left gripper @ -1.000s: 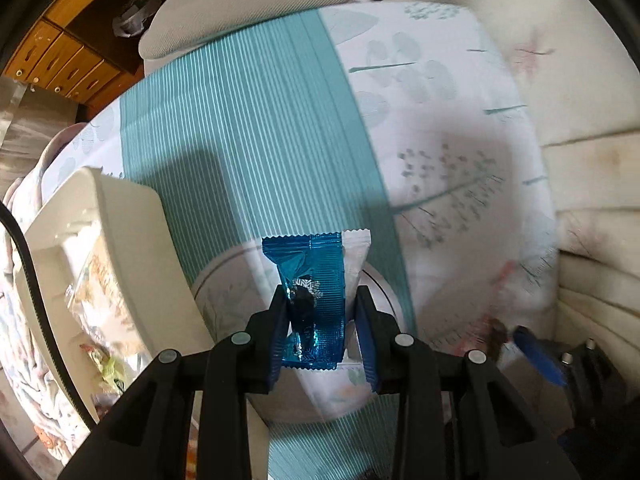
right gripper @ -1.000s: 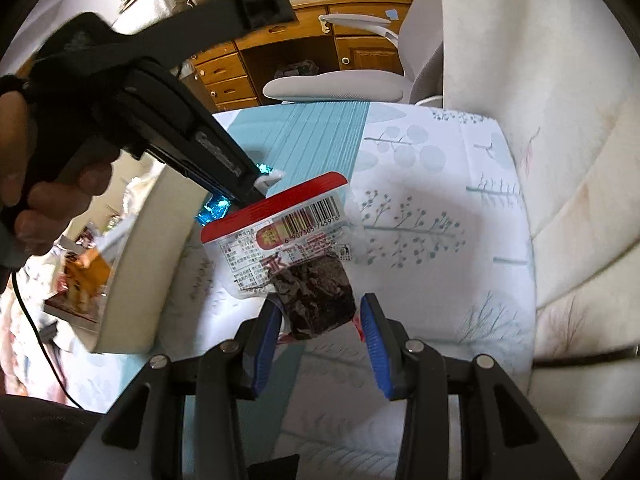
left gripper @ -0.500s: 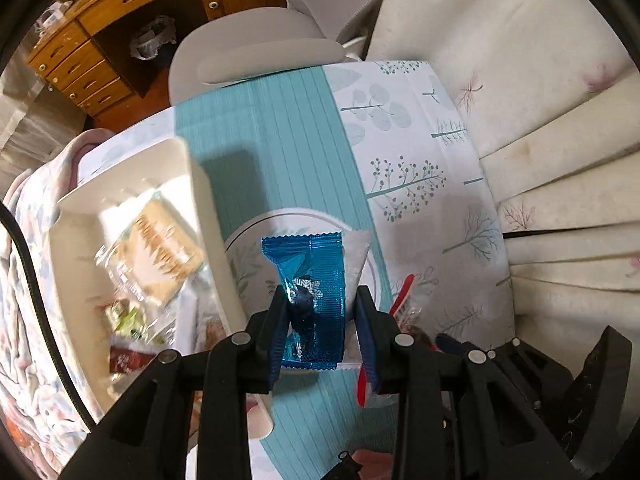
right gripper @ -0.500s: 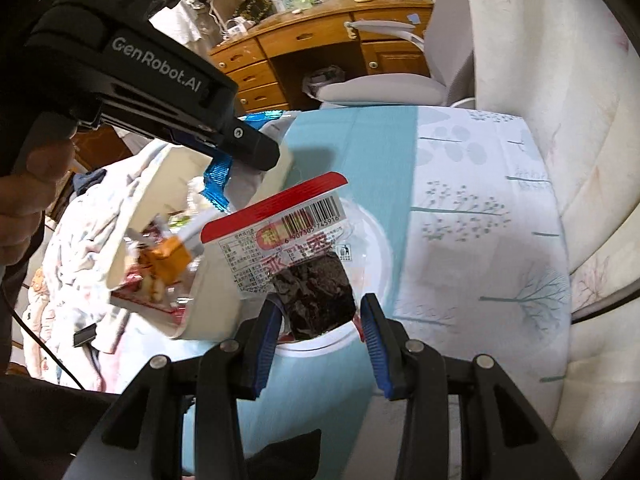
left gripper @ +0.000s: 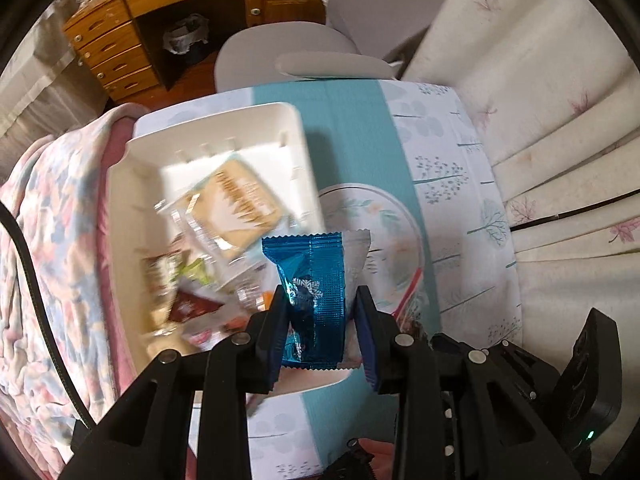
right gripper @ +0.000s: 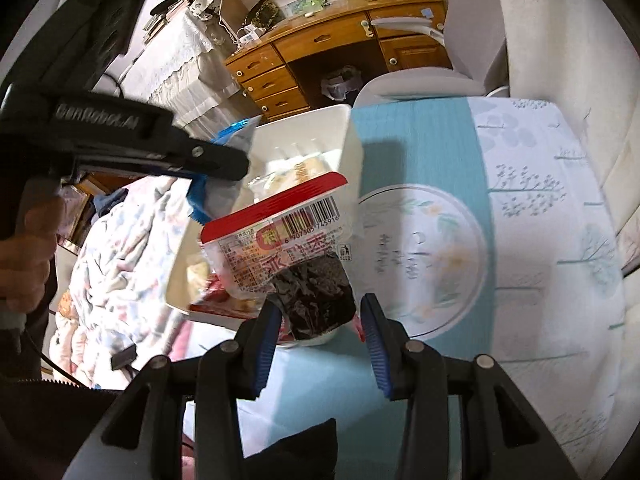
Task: Organize snacks
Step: 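Lift both held candies and carry them over the white tray, then open both grippers to drop the candies into the white tray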
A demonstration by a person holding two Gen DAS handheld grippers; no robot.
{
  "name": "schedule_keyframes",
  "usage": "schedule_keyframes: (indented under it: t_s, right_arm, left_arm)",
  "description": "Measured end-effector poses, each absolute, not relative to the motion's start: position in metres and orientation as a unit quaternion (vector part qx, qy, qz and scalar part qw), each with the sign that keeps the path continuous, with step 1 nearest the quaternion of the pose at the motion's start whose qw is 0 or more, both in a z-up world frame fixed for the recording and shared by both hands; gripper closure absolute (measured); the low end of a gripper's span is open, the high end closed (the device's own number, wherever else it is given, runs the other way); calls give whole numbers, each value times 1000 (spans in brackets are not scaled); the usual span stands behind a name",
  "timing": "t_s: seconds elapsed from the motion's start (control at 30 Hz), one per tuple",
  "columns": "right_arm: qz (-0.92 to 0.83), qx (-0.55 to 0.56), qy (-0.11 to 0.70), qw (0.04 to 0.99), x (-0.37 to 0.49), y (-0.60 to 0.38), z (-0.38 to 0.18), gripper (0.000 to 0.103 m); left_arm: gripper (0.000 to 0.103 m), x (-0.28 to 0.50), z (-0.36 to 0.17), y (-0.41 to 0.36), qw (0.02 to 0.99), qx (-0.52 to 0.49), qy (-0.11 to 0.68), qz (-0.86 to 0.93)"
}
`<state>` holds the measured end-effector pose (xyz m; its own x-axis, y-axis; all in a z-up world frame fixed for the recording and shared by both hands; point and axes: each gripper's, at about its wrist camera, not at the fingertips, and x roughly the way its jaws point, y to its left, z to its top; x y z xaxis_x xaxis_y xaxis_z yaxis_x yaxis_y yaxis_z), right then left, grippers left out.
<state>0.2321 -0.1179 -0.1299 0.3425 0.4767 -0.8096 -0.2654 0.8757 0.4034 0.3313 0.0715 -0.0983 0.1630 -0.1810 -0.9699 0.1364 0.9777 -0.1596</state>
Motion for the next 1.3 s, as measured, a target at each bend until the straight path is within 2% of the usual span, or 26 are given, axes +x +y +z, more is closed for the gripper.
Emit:
schedule_keyframes:
  t_s: [0.3,0.67,0.77,0.87,0.97,1.3]
  right_arm:
    - [199,126,529,815,226,-60,-135,62]
    - [132,176,513,829,226,-35,-145,59]
    - [118,184,505,835,225,-33,-142,59]
    - [106,190,505,836,221,-35,-140,57]
    - [97,191,506,835,212,-40,-139,48]
    - [104,192,529,820,168,-75,-142,47]
  left_arm:
    - [72,314,-106,155,780,-35,615,-113]
    - [71,301,-122,203,816,-27,558,-148]
    - [64,298,-127,206,819,-34,552,-151]
    - [37,290,-130,205,822,-34,548,-152]
    - [34,276,-131,204,825,-45,545,-143]
    - [32,196,-138,179,828,-90,541,-118]
